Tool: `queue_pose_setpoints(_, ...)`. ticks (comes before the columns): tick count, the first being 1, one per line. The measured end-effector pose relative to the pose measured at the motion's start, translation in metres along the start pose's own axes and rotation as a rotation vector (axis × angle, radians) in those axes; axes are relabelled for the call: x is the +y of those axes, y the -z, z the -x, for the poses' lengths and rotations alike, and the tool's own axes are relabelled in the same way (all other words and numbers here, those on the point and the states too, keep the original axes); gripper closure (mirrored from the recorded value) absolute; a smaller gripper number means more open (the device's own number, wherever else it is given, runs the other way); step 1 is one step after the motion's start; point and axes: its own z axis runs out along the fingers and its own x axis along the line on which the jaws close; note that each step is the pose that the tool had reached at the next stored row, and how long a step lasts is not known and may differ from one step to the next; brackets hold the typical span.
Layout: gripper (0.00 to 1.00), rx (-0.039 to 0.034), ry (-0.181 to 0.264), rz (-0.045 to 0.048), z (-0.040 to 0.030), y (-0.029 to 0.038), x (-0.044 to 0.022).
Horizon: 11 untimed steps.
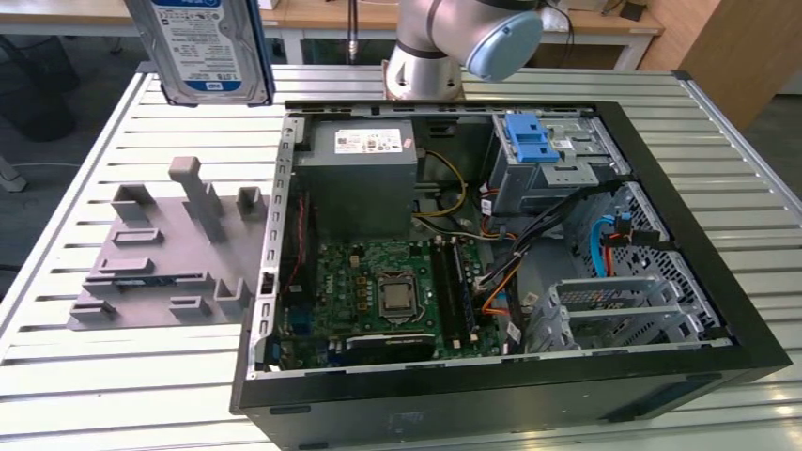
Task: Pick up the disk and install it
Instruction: 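Pick up the disk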
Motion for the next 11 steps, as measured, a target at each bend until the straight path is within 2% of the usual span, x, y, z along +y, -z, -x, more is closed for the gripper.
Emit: queue_pose_setpoints(11,0.64,0.0000,0.000,0.0000,0.0001,0.0001,-0.0121)
